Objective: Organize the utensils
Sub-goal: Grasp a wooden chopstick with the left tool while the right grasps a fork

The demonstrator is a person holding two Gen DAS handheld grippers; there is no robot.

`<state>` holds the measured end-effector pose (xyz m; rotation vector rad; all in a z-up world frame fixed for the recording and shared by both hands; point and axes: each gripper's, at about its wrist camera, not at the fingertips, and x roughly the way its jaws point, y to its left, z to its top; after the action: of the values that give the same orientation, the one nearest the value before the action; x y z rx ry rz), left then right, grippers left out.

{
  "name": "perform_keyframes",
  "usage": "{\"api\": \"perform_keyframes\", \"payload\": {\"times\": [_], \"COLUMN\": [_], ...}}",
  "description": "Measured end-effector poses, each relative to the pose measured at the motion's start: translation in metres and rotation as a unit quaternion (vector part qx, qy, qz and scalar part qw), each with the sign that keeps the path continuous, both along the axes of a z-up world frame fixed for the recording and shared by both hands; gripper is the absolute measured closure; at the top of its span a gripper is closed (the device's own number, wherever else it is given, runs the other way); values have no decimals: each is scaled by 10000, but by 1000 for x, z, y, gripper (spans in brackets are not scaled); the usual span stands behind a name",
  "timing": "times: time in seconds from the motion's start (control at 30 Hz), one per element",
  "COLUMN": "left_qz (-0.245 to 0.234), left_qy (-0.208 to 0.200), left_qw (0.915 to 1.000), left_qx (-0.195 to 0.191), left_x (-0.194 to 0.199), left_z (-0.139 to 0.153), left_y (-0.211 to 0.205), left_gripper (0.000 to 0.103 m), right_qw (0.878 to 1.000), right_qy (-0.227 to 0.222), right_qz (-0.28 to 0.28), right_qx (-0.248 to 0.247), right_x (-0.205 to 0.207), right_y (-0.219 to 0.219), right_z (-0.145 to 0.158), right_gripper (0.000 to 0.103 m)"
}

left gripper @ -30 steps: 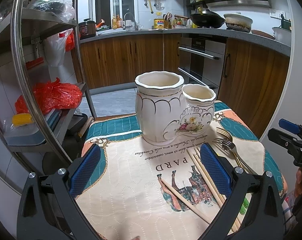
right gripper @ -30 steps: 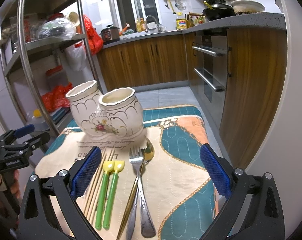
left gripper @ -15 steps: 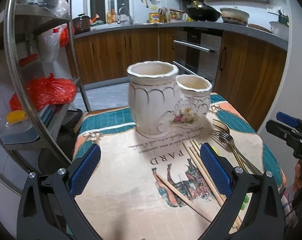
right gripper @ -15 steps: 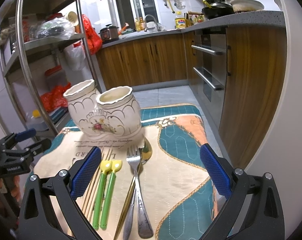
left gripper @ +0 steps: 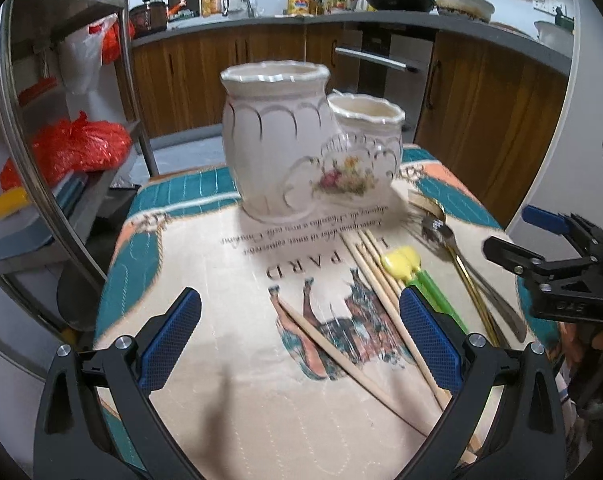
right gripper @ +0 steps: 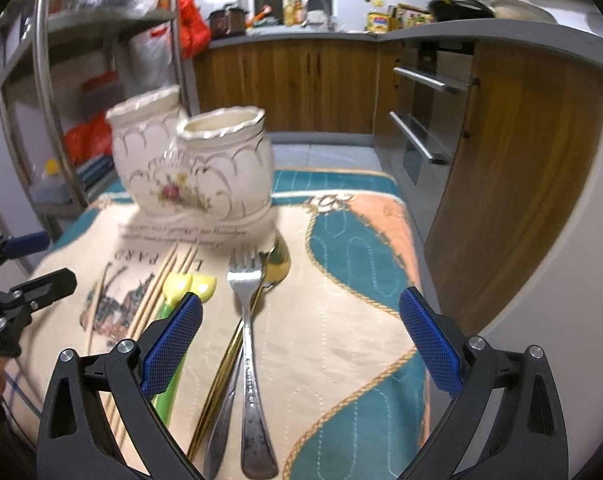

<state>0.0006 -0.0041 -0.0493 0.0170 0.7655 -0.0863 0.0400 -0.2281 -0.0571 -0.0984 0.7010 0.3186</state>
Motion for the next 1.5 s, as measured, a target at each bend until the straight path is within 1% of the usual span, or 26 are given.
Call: {"api": "perform_keyframes", "payload": {"times": [0.03, 0.1, 0.13, 0.2, 0.23, 0.27, 0.3, 0.33, 0.4, 0.43, 0.5, 0.6, 0.73, 0.83, 0.87, 0.97, 1.0, 1.03, 1.07, 1.1, 1.13, 1.2, 1.3, 1.4, 1.5], "left_qz": [-14, -44, -41, -39, -33, -26, -28, -35, -41, -44, -54, -68, -113, -99, -88, -56, -59, -78, -122, -164, -204, -305, -445, -630, -773], "left_qy": [46, 121, 162, 207, 236, 272, 310, 349, 405, 436, 520, 635, 817, 845, 847, 851, 857, 859, 867, 881, 887, 897, 915, 925, 842], "left_qw": [10000, 9999, 9999, 9998, 9997, 9996, 9995, 9994, 9992, 9990, 9986, 9980, 9966, 9963, 9962, 9962, 9961, 9961, 9961, 9959, 9958, 9955, 9947, 9936, 9934], "left_qx": [-9, -17, -9, -23, -28, -21, -23, -33, -44, -51, -55, -36, -23, 152, 176, 189, 179, 168, 135, 110, 96, 90, 118, 112, 121], "left_x": [0, 0, 0, 1, 1, 1, 1, 1, 1, 1, 2, 3, 4, 4, 4, 6, 7, 8, 9, 10, 11, 15, 20, 22, 21], "left_z": [-2, -6, -8, -10, -11, -12, -13, -15, -17, -18, -20, -25, -33, -35, -35, -35, -35, -34, -33, -32, -32, -31, -31, -30, -28], "left_y": [-1, -2, -2, -1, -1, -1, -1, -2, -3, -4, -7, -12, -18, -22, -22, -18, -17, -15, -13, -11, -10, -8, -7, -8, -9], "left_gripper": [6, 11, 12, 14, 15, 17, 19, 20, 24, 24, 28, 33, 36, 39, 42, 53, 60, 64, 72, 82, 84, 92, 96, 97, 97], "right_qw": [9999, 9995, 9993, 9982, 9976, 9972, 9966, 9963, 9955, 9952, 9949, 9955, 9962, 9967, 9970, 9975, 9976, 9977, 9977, 9978, 9978, 9977, 9974, 9969, 9957], "right_qy": [42, 47, 36, 40, 64, 98, 152, 175, 229, 238, 252, 235, 172, 116, 79, -36, -84, -119, -168, -211, -255, -334, -366, -453, -565], "right_qz": [116, 277, 335, 476, 517, 545, 588, 607, 654, 664, 640, 626, 619, 630, 623, 634, 635, 636, 630, 626, 620, 595, 583, 563, 584], "right_qx": [-39, -123, -179, -371, -450, -510, -561, -575, -644, -676, -737, -670, -586, -493, -458, -313, -258, -217, -165, -64, 5, 52, 193, 310, 448], "right_x": [2, 6, 7, 10, 12, 15, 16, 17, 18, 19, 21, 22, 22, 21, 20, 17, 15, 14, 13, 11, 10, 10, 9, 7, 4], "right_y": [5, 14, 18, 29, 34, 38, 41, 44, 48, 50, 50, 49, 44, 40, 38, 33, 30, 29, 27, 25, 22, 17, 11, 5, 1], "right_z": [-2, -3, -3, -4, -5, -6, -8, -10, -14, -16, -19, -19, -16, -13, -12, -6, -3, -1, 1, 4, 6, 10, 13, 18, 23], "right_gripper": [5, 8, 11, 28, 32, 40, 45, 48, 58, 61, 75, 81, 82, 83, 83, 83, 84, 94, 99, 100, 100, 100, 101, 101, 101]}}
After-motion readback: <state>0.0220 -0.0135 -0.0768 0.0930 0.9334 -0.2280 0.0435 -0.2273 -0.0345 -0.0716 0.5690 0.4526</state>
